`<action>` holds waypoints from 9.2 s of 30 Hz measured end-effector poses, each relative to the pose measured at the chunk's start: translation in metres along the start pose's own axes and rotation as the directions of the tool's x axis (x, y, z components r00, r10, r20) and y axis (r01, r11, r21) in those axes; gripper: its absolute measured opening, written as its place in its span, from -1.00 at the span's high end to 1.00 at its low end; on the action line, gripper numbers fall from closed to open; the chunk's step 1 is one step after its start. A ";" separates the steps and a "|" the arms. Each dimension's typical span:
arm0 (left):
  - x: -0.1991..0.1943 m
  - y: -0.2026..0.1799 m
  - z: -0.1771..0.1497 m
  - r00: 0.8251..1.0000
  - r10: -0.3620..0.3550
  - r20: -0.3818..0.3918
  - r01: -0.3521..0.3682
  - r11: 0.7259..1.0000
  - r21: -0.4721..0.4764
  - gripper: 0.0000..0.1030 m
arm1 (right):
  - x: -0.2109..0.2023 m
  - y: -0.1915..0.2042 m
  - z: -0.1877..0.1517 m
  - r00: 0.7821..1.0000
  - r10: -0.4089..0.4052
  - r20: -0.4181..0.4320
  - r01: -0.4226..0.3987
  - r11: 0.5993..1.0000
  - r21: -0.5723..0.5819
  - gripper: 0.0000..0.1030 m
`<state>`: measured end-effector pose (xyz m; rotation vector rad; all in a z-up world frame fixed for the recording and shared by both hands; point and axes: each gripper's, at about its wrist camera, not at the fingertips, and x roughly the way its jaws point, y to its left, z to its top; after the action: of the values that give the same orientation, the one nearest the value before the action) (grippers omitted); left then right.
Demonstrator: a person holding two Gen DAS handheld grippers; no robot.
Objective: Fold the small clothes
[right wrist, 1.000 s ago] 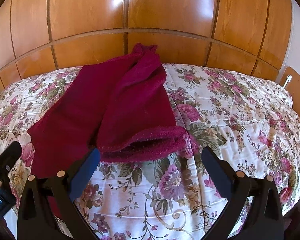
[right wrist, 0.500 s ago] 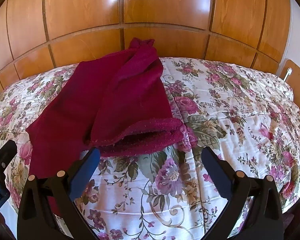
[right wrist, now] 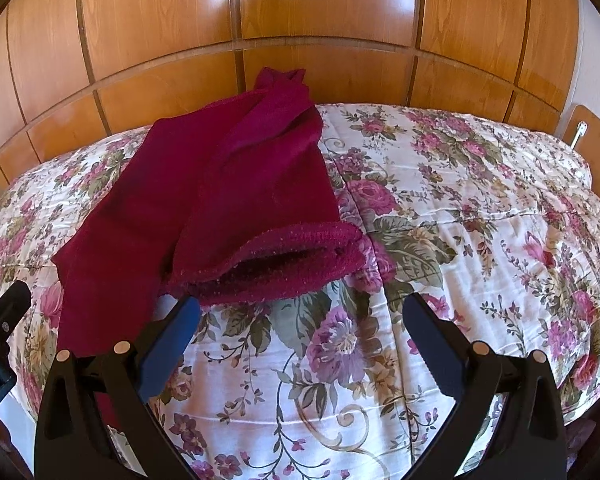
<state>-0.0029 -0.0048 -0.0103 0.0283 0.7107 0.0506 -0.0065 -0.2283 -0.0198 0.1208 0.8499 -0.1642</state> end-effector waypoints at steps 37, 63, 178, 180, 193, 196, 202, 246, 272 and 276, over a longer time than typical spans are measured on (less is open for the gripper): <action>0.028 -0.004 -0.063 0.949 -0.248 -0.196 0.281 0.946 0.164 -0.51 | 0.049 0.009 0.003 0.903 0.389 -0.183 -0.357 0.916 0.183 -0.08; 0.062 0.159 0.102 0.978 -0.207 0.030 0.207 0.938 -0.279 0.79 | 0.045 -0.164 0.089 0.992 0.087 0.095 -0.118 0.912 0.393 0.84; 0.067 0.156 0.009 0.988 0.118 -0.097 -0.115 0.993 0.036 -0.22 | -0.004 -0.120 0.026 0.966 0.243 -0.084 -0.237 0.969 0.073 -0.67; 0.083 0.151 0.015 0.987 0.141 -0.080 -0.132 0.985 0.107 -0.22 | 0.014 -0.091 0.028 0.953 0.282 -0.114 -0.278 0.959 0.049 -0.67; 0.197 0.123 0.042 0.985 0.153 -0.081 -0.102 0.888 0.448 -0.17 | 0.083 -0.002 0.027 0.905 0.346 -0.249 -0.352 0.936 0.023 -0.67; 0.204 0.119 0.051 0.984 0.132 -0.124 -0.061 0.885 0.462 0.93 | 0.086 -0.004 0.031 0.906 0.348 -0.241 -0.351 0.936 0.029 -0.67; 0.152 0.158 0.092 0.983 -0.085 -0.160 0.109 0.983 0.146 0.95 | 0.099 0.007 0.053 0.910 0.353 -0.218 -0.366 0.930 -0.021 -0.66; 0.217 0.385 0.111 0.974 -0.077 -0.213 -0.061 0.817 -0.574 -0.39 | 0.190 0.118 0.139 0.929 0.348 -0.124 -0.366 0.916 -0.167 -0.79; 0.245 0.360 0.093 0.942 0.185 -0.281 -0.307 0.816 -0.490 0.78 | 0.208 0.128 0.111 0.965 0.228 -0.128 -0.257 0.920 -0.295 -0.97; 0.225 0.353 0.101 0.936 0.215 -0.279 -0.336 0.785 -0.521 0.30 | 0.210 0.126 0.112 0.961 0.242 -0.133 -0.271 0.920 -0.282 -0.97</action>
<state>0.2208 0.3596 -0.0649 -0.4508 0.8732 0.5576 0.2365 -0.1436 -0.1005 -0.0448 0.9361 0.2197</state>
